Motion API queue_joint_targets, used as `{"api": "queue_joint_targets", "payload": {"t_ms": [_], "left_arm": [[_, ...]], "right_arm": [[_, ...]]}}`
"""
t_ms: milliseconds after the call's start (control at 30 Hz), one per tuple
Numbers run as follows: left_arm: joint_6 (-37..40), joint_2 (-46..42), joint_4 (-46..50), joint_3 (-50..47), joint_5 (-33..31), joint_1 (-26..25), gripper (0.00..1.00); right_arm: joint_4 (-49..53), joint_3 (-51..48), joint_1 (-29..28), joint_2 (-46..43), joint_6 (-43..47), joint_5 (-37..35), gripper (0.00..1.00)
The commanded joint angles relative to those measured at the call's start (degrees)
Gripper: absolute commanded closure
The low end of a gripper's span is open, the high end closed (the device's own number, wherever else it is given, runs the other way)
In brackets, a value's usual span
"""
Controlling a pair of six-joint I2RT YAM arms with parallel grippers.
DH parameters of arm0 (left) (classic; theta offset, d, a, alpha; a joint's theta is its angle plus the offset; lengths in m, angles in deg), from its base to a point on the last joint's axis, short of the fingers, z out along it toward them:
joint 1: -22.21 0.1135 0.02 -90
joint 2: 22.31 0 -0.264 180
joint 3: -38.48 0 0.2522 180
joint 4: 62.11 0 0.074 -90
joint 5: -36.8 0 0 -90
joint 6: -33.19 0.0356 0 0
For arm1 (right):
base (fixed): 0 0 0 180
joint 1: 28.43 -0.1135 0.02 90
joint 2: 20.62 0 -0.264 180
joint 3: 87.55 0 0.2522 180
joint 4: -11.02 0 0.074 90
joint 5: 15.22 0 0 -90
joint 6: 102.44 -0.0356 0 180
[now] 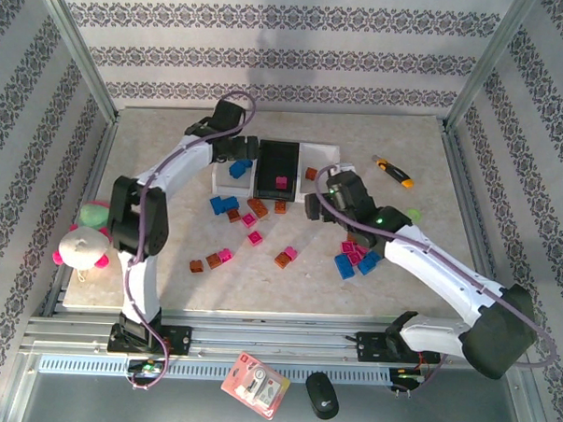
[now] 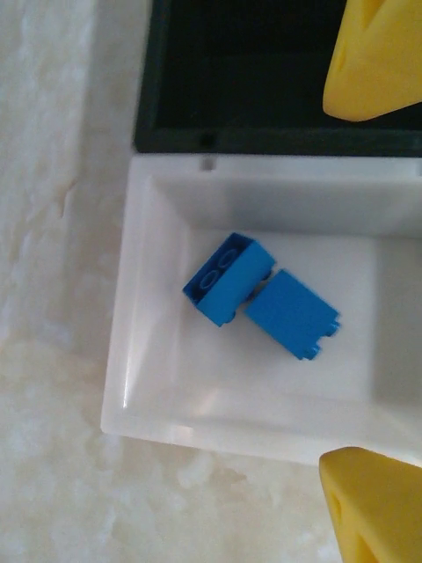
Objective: Sort the legos into containers by color
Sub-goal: Place the lego in the container, then pick up the lego from the middle-right of the table.
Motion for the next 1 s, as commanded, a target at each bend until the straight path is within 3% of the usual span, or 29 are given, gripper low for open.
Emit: {"api": "queue_joint_targets", "payload": {"t_ms": [0, 167, 267, 400, 567, 967], "left_arm": [[12.27, -9.9, -12.13, -8.79, 6.39, -2.3, 0.04], [27.62, -20.56, -23.12, -22.43, 9.8, -8.59, 0.03], [34.59, -24.86, -24.76, -27.64, 12.47, -13.13, 0.01], [37.63, -29.34, -25.7, -32.96, 17.86, -17.03, 0.01], [39.63, -33.31, -29.96, -38.56, 22.41, -21.58, 0.0], [39.56, -34.34, -34.9, -42.08, 26.44, -23.37, 0.0]], "right_arm": [[9.16, -1.64, 5.23, 0.32, -5.99, 5.53, 0.08], [11.33, -1.5, 11.35, 5.04, -4.06, 12.33, 0.09], [13.2, -0.12, 13.94, 9.39, -2.21, 13.91, 0.09], [15.39, 1.84, 16.72, 15.5, 0.23, 16.32, 0.12], [15.13, 3.54, 18.21, 22.23, 1.03, 17.16, 0.24], [14.97, 5.75, 18.4, 29.31, 2.07, 15.93, 0.49]]}}
